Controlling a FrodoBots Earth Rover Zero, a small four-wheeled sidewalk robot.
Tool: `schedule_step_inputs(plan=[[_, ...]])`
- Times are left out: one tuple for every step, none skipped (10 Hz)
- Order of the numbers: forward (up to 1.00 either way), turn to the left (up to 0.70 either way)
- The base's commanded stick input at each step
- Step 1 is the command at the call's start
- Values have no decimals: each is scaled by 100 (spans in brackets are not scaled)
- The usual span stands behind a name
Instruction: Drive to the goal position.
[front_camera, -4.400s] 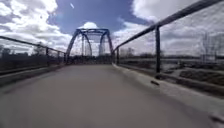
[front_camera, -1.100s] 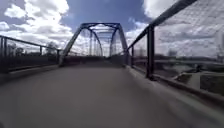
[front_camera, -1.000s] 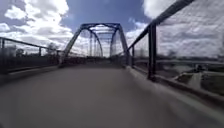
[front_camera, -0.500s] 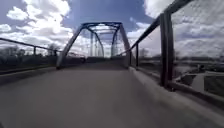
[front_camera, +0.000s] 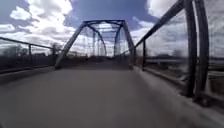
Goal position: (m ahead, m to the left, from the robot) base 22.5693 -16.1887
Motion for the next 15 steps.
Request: schedule_step_inputs(plan=[[100,0],[100,0],[100,0],[100,0],[100,0],[100,0],[100,23],[100,10],[100,0],[100,0],[100,0],[100,0],[100,0],[100,0],[100,0]])
